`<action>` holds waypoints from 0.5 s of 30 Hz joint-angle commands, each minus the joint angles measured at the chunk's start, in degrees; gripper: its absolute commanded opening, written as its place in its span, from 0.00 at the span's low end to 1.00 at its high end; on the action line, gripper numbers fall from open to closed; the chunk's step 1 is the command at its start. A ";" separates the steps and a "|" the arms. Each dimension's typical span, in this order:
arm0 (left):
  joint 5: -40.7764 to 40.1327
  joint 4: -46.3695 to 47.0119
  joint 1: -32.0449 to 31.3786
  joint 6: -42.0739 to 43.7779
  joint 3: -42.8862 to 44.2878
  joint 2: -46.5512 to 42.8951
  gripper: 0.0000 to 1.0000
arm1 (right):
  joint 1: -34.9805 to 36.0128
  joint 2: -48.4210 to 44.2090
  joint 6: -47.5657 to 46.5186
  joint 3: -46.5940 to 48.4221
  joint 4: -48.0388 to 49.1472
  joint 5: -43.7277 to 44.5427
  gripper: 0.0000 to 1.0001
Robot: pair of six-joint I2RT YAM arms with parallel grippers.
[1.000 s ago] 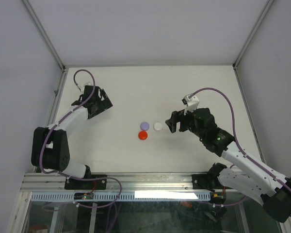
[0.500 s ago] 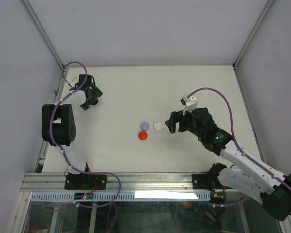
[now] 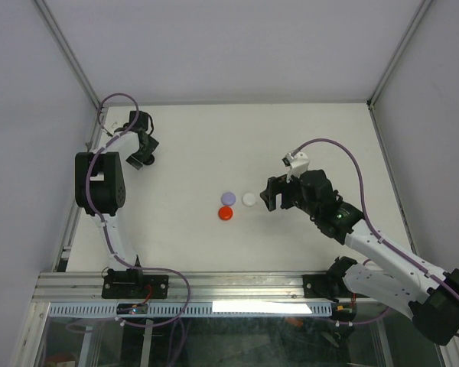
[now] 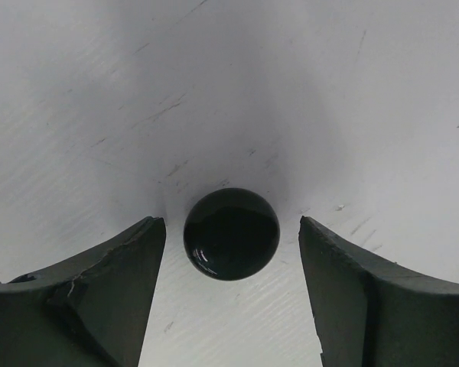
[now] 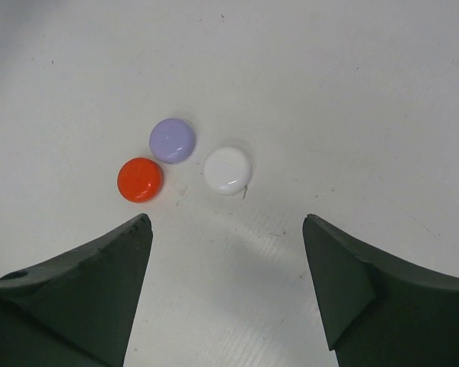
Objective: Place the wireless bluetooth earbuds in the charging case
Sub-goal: Pick up the charging case at the center of the board.
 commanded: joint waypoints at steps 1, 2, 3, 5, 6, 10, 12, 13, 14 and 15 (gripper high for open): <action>-1.09 -2.15 -0.19 -0.74 3.20 1.23 0.71 | -0.38 0.23 -0.81 0.03 3.89 0.80 0.83; -0.92 -2.46 -0.19 -0.46 3.63 1.82 0.72 | -0.34 0.39 -0.76 0.10 3.94 0.72 0.83; -0.96 -2.87 -0.18 -0.26 4.01 2.24 0.71 | -0.39 0.47 -0.75 0.06 3.92 0.69 0.83; -1.32 -3.59 -0.27 0.03 4.36 2.93 0.70 | -0.33 0.48 -0.75 0.14 3.71 0.62 0.83; -1.70 -3.93 -0.32 0.04 4.33 3.20 0.68 | -0.36 0.40 -0.76 0.22 3.54 0.60 0.83; -2.14 -4.65 -0.41 3.14 3.59 3.29 0.61 | -0.38 -0.10 -0.75 0.11 3.44 0.78 0.83; -1.62 -4.95 -0.40 4.74 3.10 3.09 0.59 | -0.39 -0.06 -0.66 0.15 3.43 0.65 0.83; -1.54 -5.00 -0.35 5.47 2.63 2.76 0.56 | -0.32 -0.04 -0.59 0.23 3.30 0.56 0.83; -1.31 -5.01 -0.33 6.24 2.10 2.23 0.55 | -0.35 -0.01 -0.57 0.32 3.26 0.52 0.83; -0.88 -5.01 -0.44 7.06 1.50 1.71 0.53 | -0.35 -0.03 -0.57 0.41 3.14 0.44 0.83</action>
